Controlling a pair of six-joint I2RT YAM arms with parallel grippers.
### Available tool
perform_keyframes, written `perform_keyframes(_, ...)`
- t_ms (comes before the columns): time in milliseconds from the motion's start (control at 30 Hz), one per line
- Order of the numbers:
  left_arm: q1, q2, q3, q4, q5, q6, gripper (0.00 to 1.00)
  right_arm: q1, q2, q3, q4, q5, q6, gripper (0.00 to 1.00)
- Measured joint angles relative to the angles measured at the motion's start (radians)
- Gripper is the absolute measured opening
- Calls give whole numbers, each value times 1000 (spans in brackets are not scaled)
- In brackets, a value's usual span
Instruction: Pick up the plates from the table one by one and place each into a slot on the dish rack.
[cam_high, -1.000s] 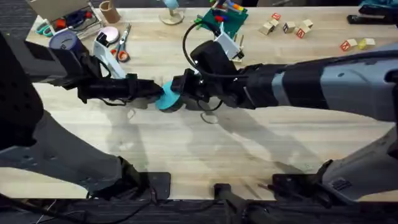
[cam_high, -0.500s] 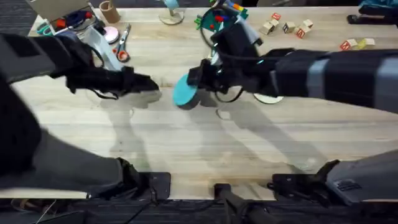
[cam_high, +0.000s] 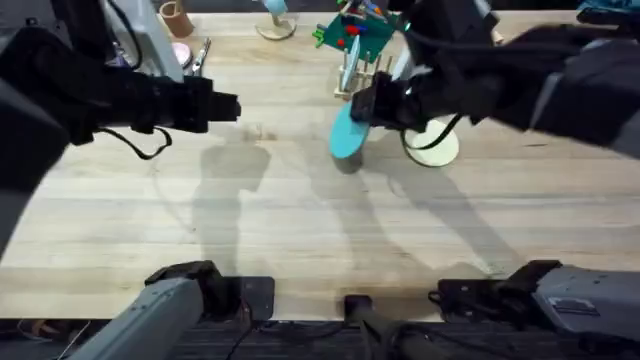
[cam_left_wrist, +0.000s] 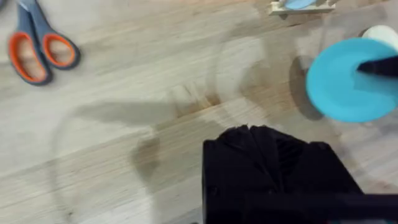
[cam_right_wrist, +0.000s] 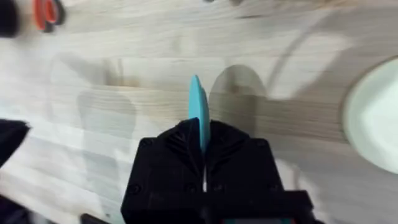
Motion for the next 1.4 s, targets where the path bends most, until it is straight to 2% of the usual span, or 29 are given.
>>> perform_keyframes(67,-62,-55,0,-1,-64,-18,40,-2,-3,59,-90,38,-46,32)
perform_keyframes(267,-208,-165,0,-7,-205,-69,40,-2,-3,243,-301,166,-171,31)
perform_keyframes(500,-367,-225,0,-38,-351,-112,40,-2,-3,399,-469,287,-281,31)
perform_keyframes(733,-512,-227,0,-68,-484,-149,38,-2,-3,505,-528,335,-325,32)
perform_keyframes(867,-573,-227,0,-81,-543,-163,56,-2,12,574,-534,368,-332,31)
perform_keyframes(900,-585,-227,0,-83,-551,-163,141,-2,22,592,-534,374,-332,31)
perform_keyframes(933,-593,-227,0,-84,-555,-167,280,-2,32,609,-534,379,-333,31)
perform_keyframes(1067,-602,-227,0,-91,-573,-168,908,-2,92,677,-542,392,-332,31)
perform_keyframes(1100,-602,-227,0,-91,-575,-174,971,-2,110,697,-551,397,-331,31)
perform_keyframes(1400,-602,-227,0,-94,-578,-174,994,-2,279,902,-640,452,-308,32)
